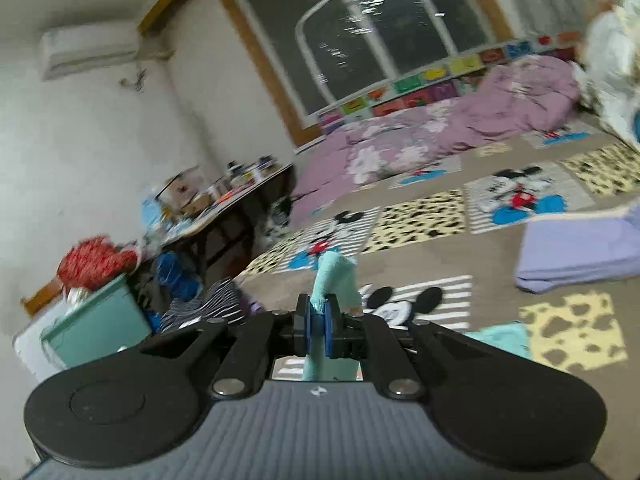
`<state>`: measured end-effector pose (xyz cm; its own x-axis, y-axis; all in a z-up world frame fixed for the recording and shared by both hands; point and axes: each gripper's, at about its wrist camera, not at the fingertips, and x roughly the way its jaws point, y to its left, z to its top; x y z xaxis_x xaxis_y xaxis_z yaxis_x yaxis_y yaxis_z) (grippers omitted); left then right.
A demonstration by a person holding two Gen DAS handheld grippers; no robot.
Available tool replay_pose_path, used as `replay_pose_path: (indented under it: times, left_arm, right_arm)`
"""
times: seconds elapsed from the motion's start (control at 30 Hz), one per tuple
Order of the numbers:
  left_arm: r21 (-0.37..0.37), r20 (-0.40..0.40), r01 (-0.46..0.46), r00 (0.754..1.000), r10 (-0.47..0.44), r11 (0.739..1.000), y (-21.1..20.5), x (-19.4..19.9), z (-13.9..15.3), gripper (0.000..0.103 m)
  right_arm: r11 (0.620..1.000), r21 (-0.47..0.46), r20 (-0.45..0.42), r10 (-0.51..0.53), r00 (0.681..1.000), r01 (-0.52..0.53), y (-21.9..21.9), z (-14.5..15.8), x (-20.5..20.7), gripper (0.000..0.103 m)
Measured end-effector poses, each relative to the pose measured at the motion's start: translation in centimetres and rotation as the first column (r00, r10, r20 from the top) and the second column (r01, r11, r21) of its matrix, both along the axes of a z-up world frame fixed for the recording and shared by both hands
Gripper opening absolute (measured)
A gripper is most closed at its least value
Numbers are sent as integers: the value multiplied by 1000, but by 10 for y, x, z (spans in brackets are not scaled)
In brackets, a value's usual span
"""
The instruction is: Fold clothes
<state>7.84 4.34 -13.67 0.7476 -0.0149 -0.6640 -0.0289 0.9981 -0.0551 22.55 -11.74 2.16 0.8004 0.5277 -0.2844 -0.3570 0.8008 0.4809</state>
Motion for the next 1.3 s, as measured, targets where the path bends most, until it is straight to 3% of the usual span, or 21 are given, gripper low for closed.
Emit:
replay_pose_path:
  times: [0.2, 0.53, 0.73, 0.9, 1.1, 1.23, 1.3]
  left_arm:
    - [114, 17, 51, 998, -54, 992, -13, -4, -3, 45]
    - [172, 27, 88, 995, -94, 981, -19, -8, -6, 45]
    - [154, 31, 105, 993, -111, 982, -14, -9, -7, 46]
    - [175, 25, 163, 985, -170, 971, -16, -12, -3, 47]
    - [66, 20, 291, 956, -293, 954, 10, -30, 16, 47]
    - [-64, 84, 258, 964, -253, 964, 33, -33, 26, 35]
    - [-127, 137, 235, 966, -218, 964, 39, -29, 29, 34]
  right_arm:
    - [995, 56, -47, -83, 995, 86, -49, -23, -5, 8]
    - [966, 146, -132, -195, 972, 214, -118, -80, -36, 8]
    - [920, 209, -222, -285, 933, 331, -158, -134, -72, 8]
    - [902, 226, -270, -305, 913, 368, -174, -170, -83, 8]
    - [910, 249, -235, -275, 932, 332, -177, -174, -72, 8]
    - [918, 262, -200, -250, 947, 297, -177, -169, -65, 8]
    - [917, 279, -188, -241, 952, 287, -178, -168, -66, 8]
